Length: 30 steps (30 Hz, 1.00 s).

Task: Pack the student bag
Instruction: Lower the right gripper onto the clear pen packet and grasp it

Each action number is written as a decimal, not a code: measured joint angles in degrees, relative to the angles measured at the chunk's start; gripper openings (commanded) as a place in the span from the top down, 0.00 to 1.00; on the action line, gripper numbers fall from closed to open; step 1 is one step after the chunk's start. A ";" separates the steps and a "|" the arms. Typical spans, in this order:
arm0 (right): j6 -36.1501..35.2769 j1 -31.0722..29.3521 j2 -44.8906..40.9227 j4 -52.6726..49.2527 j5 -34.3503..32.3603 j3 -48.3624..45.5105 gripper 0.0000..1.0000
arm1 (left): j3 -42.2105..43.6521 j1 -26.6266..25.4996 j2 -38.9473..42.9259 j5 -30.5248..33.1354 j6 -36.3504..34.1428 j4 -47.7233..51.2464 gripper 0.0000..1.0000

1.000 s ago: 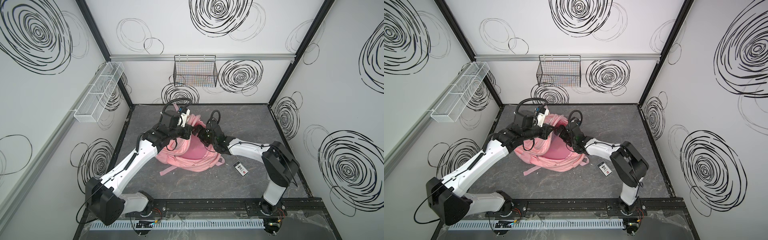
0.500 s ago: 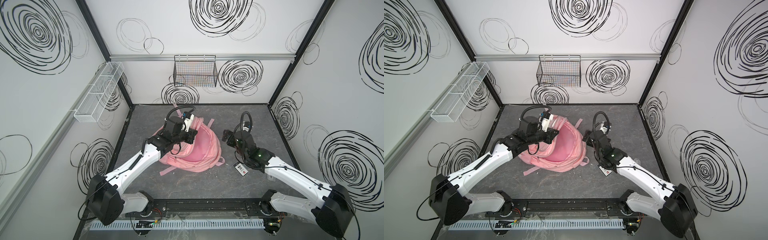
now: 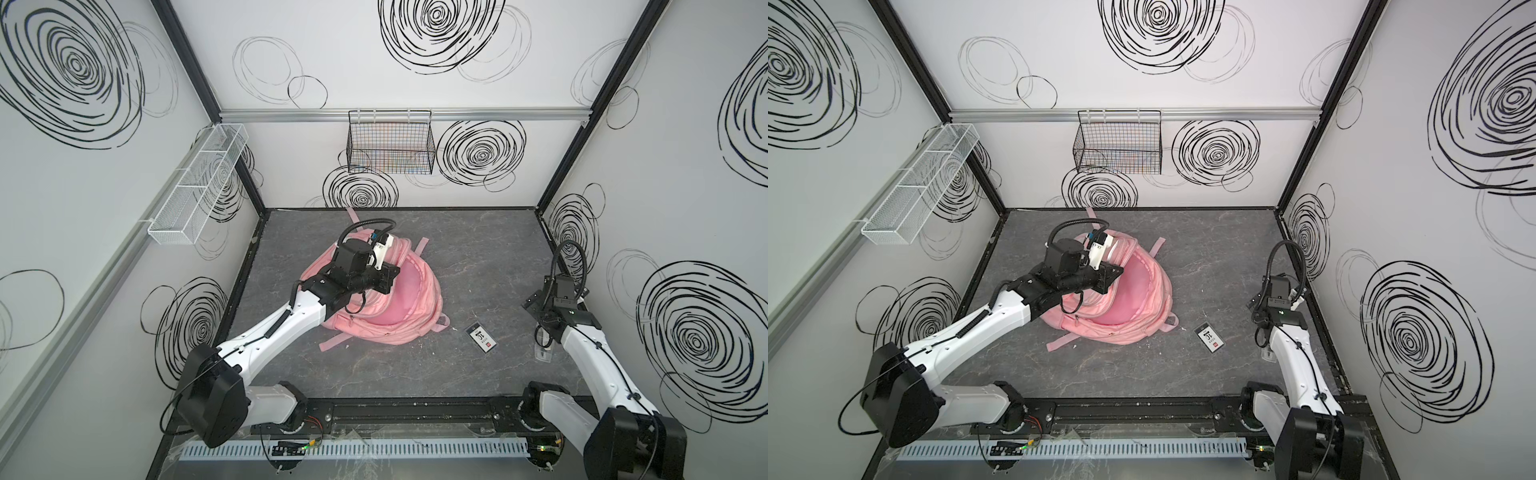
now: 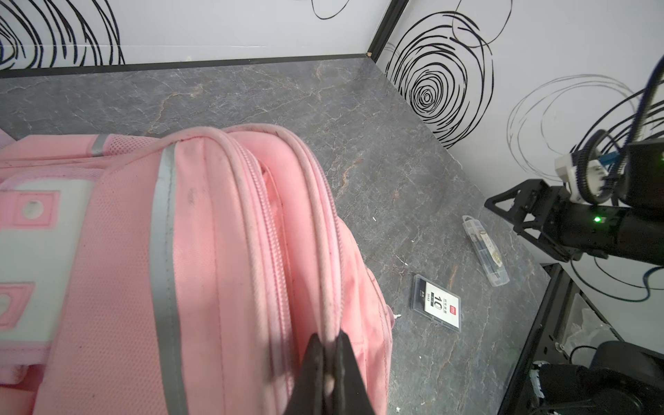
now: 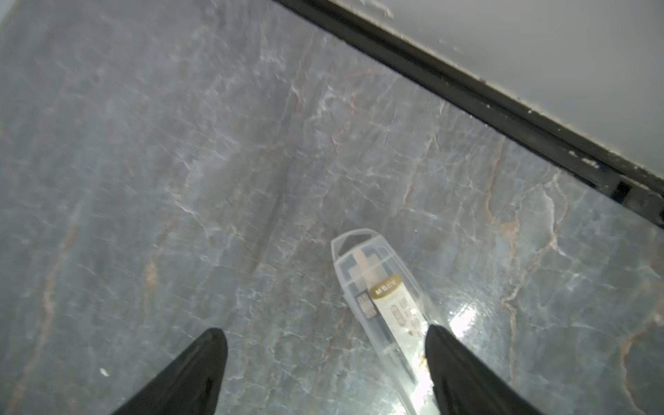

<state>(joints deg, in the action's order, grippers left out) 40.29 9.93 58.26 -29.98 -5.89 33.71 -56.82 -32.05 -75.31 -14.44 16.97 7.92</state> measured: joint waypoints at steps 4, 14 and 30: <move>-2.56 -3.67 0.59 -0.24 8.72 0.00 0.25 | 0.20 0.02 0.00 -0.31 0.07 -0.33 1.00; -2.80 -26.45 -0.11 -3.08 11.02 -0.17 0.18 | 0.24 0.24 0.00 -0.76 0.09 -0.33 1.00; -1.31 -37.46 10.54 -3.93 5.53 -1.09 0.00 | 0.24 0.35 -0.02 -1.60 0.26 -0.33 1.00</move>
<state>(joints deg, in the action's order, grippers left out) 38.98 -27.53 68.79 -33.91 -0.36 32.62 -56.58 -31.70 -75.33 -16.03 17.23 7.60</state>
